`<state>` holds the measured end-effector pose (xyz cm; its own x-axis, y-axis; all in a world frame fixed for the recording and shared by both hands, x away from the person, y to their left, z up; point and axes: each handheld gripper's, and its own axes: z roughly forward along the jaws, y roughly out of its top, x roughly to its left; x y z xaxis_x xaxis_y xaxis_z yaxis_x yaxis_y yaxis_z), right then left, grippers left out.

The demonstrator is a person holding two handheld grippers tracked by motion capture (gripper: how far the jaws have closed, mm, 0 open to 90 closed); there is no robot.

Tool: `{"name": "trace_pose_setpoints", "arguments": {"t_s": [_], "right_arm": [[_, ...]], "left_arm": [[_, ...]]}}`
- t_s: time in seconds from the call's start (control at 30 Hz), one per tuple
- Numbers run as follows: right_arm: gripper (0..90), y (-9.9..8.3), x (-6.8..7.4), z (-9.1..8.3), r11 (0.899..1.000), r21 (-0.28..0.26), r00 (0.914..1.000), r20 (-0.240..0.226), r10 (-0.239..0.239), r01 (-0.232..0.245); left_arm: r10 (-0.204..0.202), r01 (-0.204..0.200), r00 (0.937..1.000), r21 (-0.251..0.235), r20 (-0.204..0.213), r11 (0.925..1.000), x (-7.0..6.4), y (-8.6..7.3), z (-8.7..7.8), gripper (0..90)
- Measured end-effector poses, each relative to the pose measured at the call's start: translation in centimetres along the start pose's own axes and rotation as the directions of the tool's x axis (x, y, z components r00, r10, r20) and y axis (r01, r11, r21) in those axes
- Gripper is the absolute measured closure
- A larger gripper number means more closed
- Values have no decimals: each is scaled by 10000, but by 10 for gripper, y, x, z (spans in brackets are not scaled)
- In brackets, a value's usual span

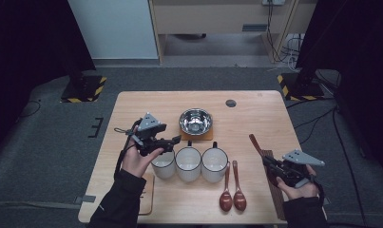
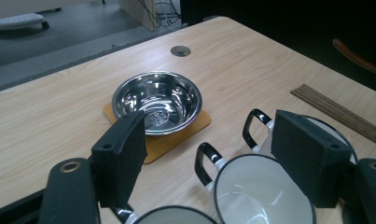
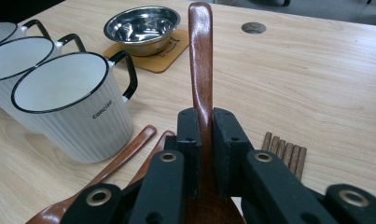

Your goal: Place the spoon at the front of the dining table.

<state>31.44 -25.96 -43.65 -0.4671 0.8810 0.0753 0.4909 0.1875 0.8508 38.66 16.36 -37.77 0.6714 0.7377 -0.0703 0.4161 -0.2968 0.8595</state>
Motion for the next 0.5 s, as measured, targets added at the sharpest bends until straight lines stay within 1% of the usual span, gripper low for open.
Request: {"name": "trace_pose_setpoints", "arguments": {"t_s": [0.2,0.5], "right_arm": [[817,1,0,0,10000,-24,10000,-8,-8,8],[818,1,1,-1,9999,-81,10000,-14,-73,73]], "left_arm": [[51,-51,9998,-11,196,10000,-8,4,8,263],[275,-271,9984,-94,504,9996,-21,15,18,266]]}}
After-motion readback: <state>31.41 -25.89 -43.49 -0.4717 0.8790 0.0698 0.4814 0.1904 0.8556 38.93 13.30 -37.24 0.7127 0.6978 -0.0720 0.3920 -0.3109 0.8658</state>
